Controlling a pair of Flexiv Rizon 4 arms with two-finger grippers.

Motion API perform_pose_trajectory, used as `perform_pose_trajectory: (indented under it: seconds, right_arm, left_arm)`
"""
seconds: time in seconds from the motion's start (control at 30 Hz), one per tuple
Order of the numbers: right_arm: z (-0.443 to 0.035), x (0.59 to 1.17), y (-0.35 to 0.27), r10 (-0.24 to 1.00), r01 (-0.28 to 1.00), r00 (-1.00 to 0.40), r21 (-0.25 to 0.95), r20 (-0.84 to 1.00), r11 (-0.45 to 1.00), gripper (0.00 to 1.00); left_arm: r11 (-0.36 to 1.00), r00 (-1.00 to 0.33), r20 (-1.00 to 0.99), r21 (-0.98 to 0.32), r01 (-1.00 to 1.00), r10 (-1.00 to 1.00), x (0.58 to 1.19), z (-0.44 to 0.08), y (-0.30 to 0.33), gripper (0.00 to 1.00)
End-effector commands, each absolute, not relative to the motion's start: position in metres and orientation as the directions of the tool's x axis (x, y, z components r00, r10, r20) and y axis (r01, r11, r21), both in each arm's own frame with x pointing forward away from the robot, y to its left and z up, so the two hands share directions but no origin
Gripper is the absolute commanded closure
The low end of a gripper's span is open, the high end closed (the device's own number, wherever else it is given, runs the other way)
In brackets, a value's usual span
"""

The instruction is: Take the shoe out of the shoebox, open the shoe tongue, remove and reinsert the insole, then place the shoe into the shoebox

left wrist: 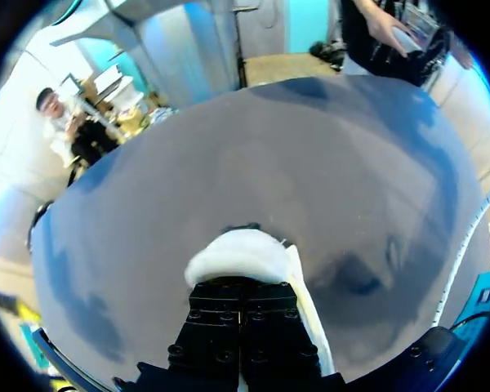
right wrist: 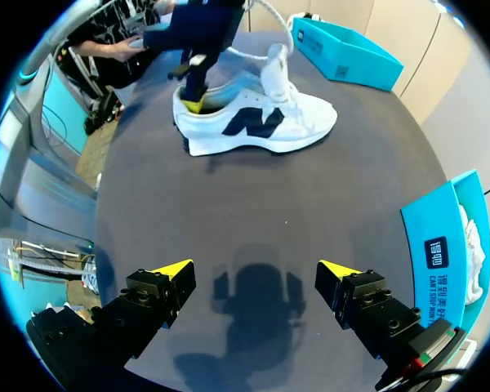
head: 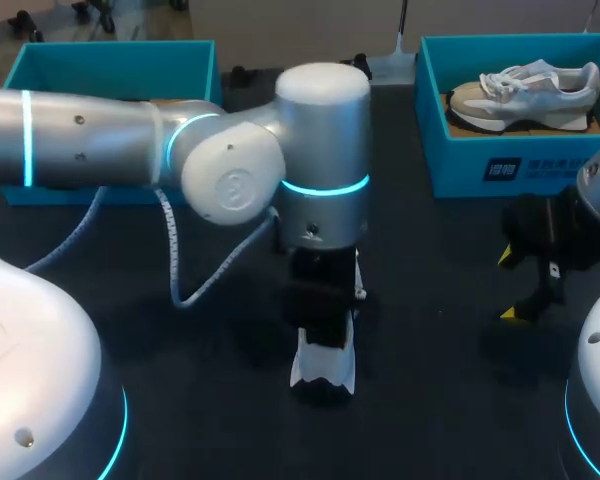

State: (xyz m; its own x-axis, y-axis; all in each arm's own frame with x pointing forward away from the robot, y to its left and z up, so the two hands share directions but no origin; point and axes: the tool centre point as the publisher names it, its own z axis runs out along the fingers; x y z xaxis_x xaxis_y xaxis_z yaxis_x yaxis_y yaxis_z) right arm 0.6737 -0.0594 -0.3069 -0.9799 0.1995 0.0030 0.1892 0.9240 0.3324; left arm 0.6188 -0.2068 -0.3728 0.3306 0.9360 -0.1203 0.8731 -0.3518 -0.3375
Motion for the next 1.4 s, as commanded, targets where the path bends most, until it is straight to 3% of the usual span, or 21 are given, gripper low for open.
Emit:
perform_pose_trajectory:
  seconds: [0.03, 0.37, 0.7, 0.97, 1.1, 1.4]
  right_arm:
    - [-0.308, 0.673, -0.058, 0.201, 0.190, -0.980, 0.329, 0.001, 0.925, 0.00]
    - [-0.308, 0.673, -0.058, 0.201, 0.190, -0.980, 0.329, 0.001, 0.925, 0.00]
    - [-0.308, 0.673, -0.058, 0.201, 0.190, -0.980, 0.329, 0.001, 0.925, 0.00]
    - [-0.308, 0.673, -0.058, 0.201, 0.190, -0.980, 0.329, 0.001, 0.925, 0.00]
    - [-0.308, 0.673, -0.058, 0.201, 0.190, -0.980, 0.329, 0.001, 0.925, 0.00]
    - [-0.308, 0.673, -0.058, 0.201, 0.190, -0.980, 0.329, 0.001, 0.925, 0.00]
  left_arm:
    - [-0.371, 0.383, -0.036, -0.352, 0.859, 0.923, 0.611, -0.396, -0.218, 1.00]
    - [-0.277, 0.280, 0.005, -0.136, 0.951, 0.960, 0.642, -0.417, -0.191, 1.00]
    - [-0.176, 0.176, -0.016, 0.043, 0.984, 0.984, 0.690, -0.395, -0.187, 1.00]
    - [-0.136, 0.121, -0.152, -0.099, 0.986, 0.981, 0.689, -0.360, -0.205, 1.00]
    - [-0.200, 0.164, -0.172, -0.218, 0.955, 0.971, 0.675, -0.348, -0.215, 1.00]
    - [-0.302, 0.267, -0.149, -0.322, 0.897, 0.952, 0.630, -0.363, -0.222, 1.00]
